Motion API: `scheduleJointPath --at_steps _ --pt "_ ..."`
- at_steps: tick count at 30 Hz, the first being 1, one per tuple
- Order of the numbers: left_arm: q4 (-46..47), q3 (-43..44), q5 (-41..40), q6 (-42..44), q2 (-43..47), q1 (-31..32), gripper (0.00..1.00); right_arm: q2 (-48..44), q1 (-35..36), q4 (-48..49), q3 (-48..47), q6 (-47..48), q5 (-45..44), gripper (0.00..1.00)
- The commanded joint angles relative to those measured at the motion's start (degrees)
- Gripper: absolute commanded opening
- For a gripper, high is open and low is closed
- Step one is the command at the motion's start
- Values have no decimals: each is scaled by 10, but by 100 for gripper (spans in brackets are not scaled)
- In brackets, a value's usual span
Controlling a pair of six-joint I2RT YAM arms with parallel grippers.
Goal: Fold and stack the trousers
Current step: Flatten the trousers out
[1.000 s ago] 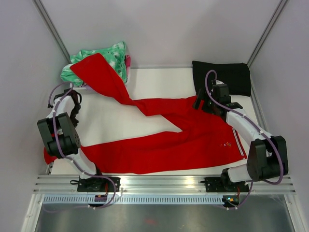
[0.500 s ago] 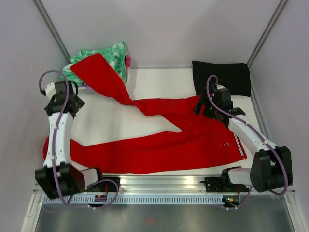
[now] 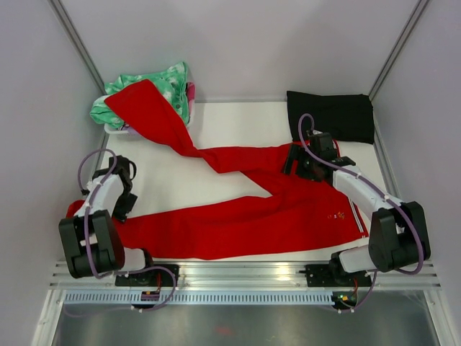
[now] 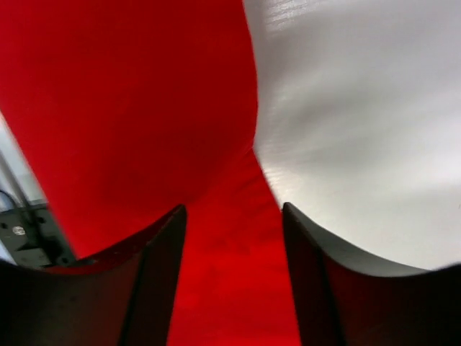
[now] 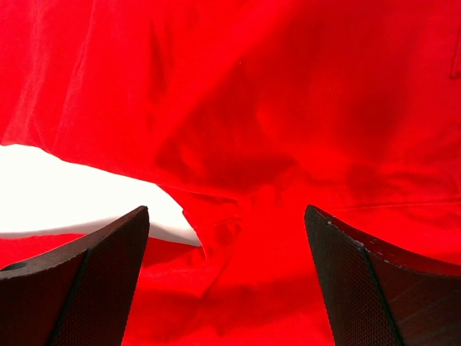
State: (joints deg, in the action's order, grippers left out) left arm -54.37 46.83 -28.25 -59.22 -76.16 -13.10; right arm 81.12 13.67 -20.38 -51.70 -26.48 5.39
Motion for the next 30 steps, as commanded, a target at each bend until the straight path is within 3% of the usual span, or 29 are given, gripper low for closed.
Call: scheduleJointPath --at_steps 1,5,10,15,20,23,24,26,30 --pt "65 -9 -9 -52 -47 -7 57 -11 2 10 -3 -16 -3 95" --pt "156 -34 42 -16 -102 -15 52 -25 2 -3 3 -15 -22 95" --pt "211 -57 95 -17 -133 -15 37 -39 2 -15 12 -15 -43 95" --pt "263 -35 125 33 -130 -15 2 -46 2 -23 12 -16 -68 95" --pt "288 0 148 92 -100 -15 2 -49 2 -29 6 -20 -71 95" --pt "191 38 141 97 -64 -13 19 -50 2 -36 -5 -14 -75 96" --pt "161 51 127 94 -31 -14 47 -51 2 -39 -9 -12 -77 96" --pt "96 55 113 100 11 -14 74 -52 2 -34 -9 -14 -75 96" --pt "32 41 104 100 116 -13 84 -54 2 -9 18 -29 -57 96"
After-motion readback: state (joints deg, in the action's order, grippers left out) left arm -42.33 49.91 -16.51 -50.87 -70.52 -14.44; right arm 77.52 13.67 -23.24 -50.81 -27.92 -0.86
